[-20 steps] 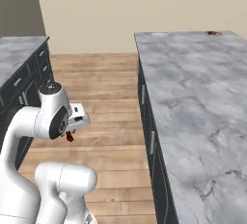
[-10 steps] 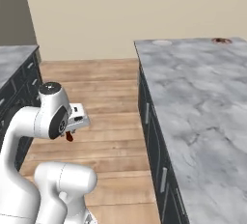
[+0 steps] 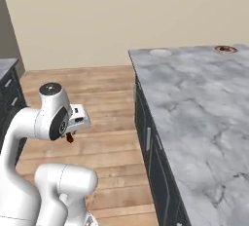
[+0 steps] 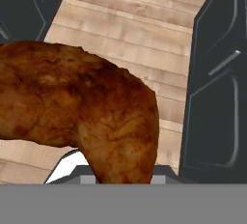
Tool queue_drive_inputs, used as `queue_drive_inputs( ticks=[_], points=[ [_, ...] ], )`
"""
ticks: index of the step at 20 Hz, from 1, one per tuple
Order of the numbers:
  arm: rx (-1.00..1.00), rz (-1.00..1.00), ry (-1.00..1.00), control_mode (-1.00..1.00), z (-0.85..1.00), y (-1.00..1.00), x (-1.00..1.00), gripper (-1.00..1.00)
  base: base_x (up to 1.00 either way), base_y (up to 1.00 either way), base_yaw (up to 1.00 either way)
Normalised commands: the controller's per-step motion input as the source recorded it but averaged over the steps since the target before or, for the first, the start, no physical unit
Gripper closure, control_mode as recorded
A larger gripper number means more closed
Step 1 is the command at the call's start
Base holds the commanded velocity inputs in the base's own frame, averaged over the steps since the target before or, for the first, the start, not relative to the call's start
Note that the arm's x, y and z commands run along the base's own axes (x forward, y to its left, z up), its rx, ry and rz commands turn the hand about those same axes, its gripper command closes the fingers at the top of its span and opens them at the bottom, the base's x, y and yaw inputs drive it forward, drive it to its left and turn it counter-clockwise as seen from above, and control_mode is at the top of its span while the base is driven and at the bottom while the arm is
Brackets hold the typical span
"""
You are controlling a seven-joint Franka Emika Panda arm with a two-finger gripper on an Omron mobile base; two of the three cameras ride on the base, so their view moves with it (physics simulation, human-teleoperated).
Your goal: Take the chicken drumsticks from the pan and place one on each plate on the dining counter.
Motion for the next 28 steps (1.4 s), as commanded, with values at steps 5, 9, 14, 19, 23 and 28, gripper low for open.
queue_drive_inputs(
  ticks=[5,9,14,19,23,28],
  points=[
    [0.00,0.00,0.00,1.00,0.00,0.00,0.00,1.00,1.00,0.41,-0.19],
    [0.00,0.00,0.00,1.00,0.00,0.00,0.00,1.00,1.00,0.44,-0.22],
    [0.00,0.00,0.00,1.00,0.00,0.00,0.00,1.00,1.00,0.46,-0.25],
    [0.00,0.00,0.00,1.00,0.00,0.00,0.00,1.00,1.00,0.49,-0.37],
    [0.00,0.00,0.00,1.00,0.00,0.00,0.00,1.00,1.00,0.52,-0.39],
    [0.00,0.00,0.00,1.00,0.00,0.00,0.00,1.00,0.99,0.53,-0.42]
  ],
)
